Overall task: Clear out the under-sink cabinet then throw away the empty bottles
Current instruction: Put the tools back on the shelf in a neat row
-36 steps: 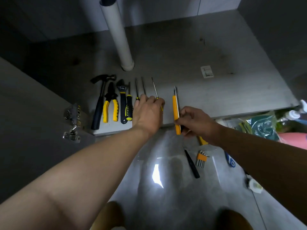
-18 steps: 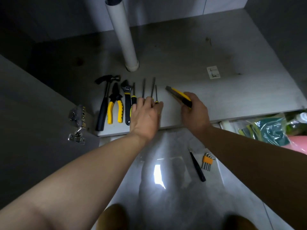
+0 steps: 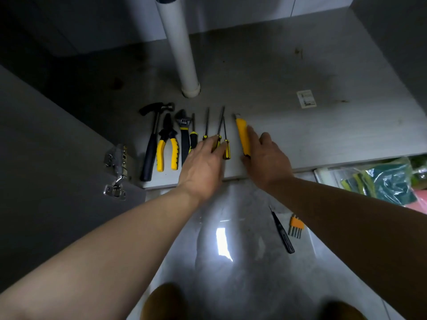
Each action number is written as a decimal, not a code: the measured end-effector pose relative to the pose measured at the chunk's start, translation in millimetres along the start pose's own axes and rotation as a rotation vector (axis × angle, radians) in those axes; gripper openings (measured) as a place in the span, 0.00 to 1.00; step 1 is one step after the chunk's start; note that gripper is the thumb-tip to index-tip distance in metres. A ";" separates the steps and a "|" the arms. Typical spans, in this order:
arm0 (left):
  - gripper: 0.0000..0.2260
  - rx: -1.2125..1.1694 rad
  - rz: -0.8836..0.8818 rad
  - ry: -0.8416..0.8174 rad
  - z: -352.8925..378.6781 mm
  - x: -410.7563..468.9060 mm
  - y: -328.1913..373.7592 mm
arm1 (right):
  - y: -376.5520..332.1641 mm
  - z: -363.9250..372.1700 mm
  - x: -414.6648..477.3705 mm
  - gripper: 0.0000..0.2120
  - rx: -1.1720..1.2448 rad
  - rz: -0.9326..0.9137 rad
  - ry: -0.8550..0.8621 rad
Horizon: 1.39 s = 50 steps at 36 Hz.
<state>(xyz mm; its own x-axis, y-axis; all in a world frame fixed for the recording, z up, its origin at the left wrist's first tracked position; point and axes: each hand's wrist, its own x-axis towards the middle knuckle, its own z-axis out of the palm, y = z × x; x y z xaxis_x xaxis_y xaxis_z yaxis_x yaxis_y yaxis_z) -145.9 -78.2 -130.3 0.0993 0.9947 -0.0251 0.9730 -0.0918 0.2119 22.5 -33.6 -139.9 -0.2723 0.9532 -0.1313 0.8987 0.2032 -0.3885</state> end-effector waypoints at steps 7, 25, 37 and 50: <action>0.27 0.093 0.037 0.010 -2.0 -0.1 -4.1 | 0.3 0.6 0.0 0.36 -0.050 -0.053 0.009; 0.22 0.047 0.002 -0.001 -1.4 6.9 -7.9 | -25.6 6.3 -2.3 0.20 -0.278 -0.266 0.104; 0.21 0.042 -0.003 0.011 -5.6 4.7 -3.8 | -30.3 7.0 -2.3 0.17 -0.326 -0.281 0.075; 0.22 0.075 -0.012 0.001 -6.0 3.5 -2.1 | -21.0 1.8 -6.1 0.22 -0.234 -0.305 0.181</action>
<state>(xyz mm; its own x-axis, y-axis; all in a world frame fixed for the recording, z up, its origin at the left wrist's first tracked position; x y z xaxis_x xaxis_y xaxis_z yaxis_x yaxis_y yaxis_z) -148.9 -74.3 -124.9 0.0876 0.9958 -0.0256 0.9870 -0.0833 0.1378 4.6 -44.0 -132.6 -0.4916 0.8613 0.1282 0.8459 0.5073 -0.1644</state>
